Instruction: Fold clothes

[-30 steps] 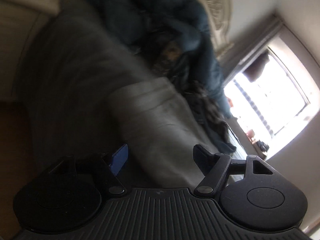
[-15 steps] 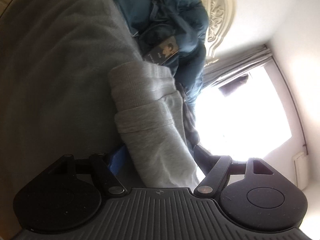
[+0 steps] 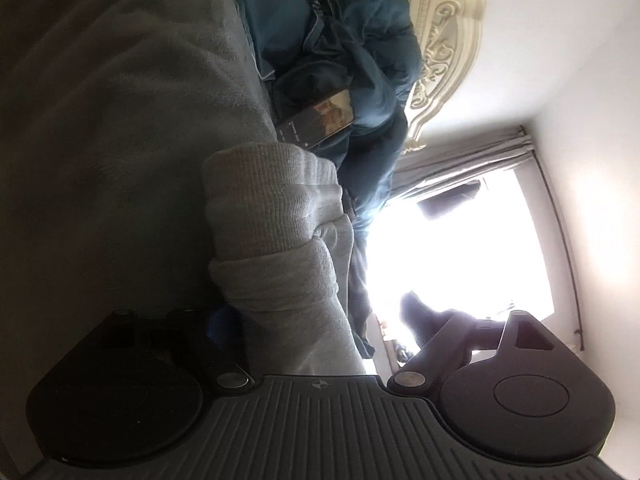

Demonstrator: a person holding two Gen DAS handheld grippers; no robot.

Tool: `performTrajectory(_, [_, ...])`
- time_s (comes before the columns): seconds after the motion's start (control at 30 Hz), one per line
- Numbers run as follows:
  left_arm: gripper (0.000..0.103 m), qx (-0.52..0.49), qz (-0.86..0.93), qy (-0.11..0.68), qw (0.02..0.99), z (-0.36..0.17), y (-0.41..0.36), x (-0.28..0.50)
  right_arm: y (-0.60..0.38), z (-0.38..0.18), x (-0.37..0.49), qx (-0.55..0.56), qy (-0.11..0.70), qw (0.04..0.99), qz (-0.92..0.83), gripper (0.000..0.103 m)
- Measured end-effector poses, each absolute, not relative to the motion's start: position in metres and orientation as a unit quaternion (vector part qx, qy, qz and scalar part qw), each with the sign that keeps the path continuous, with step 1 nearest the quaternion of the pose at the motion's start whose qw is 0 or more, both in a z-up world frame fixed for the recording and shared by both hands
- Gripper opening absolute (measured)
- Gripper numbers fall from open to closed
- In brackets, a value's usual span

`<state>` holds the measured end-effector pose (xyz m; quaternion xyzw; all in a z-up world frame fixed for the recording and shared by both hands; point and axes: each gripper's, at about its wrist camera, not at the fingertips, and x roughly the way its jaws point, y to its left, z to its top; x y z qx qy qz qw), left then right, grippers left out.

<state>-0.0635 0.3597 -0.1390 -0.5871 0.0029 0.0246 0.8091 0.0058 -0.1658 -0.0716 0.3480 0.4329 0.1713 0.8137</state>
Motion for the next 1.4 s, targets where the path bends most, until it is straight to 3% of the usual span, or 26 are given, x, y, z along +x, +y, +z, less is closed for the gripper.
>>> performTrajectory(0.13, [0.078, -0.571, -0.008, -0.044, 0.820, -0.131, 0.356, -0.075, -0.179, -0.076, 0.004, 0.371, 0.430, 0.808, 0.157, 0.065])
performTrajectory(0.33, [0.078, -0.587, -0.006, -0.034, 0.809, -0.132, 0.365, -0.064, -0.186, -0.080, 0.008, 0.379, 0.427, 0.808, 0.148, 0.065])
performTrajectory(0.43, [0.078, -0.531, 0.013, -0.027, 0.847, -0.122, 0.359, -0.059, -0.186, -0.080, 0.010, 0.375, 0.426, 0.810, 0.149, 0.065])
performTrajectory(0.63, [0.078, -0.567, 0.026, -0.011, 0.823, -0.118, 0.369, -0.044, -0.185, -0.078, 0.012, 0.372, 0.417, 0.816, 0.149, 0.065])
performTrajectory(0.73, [0.065, -0.589, 0.057, 0.018, 0.806, -0.118, 0.376, -0.031, -0.186, -0.078, 0.015, 0.374, 0.408, 0.821, 0.138, 0.065])
performTrajectory(0.8, [0.040, -0.600, 0.071, 0.023, 0.797, -0.122, 0.377, -0.035, -0.188, -0.078, 0.019, 0.378, 0.399, 0.826, 0.126, 0.065])
performTrajectory(0.9, [0.028, -0.599, 0.090, 0.023, 0.795, -0.122, 0.372, -0.045, -0.191, -0.080, 0.026, 0.390, 0.392, 0.826, 0.110, 0.065])
performTrajectory(1.4, [0.023, -0.549, 0.081, -0.038, 0.831, -0.081, 0.434, -0.020, -0.196, -0.086, 0.034, 0.402, 0.399, 0.819, 0.098, 0.063])
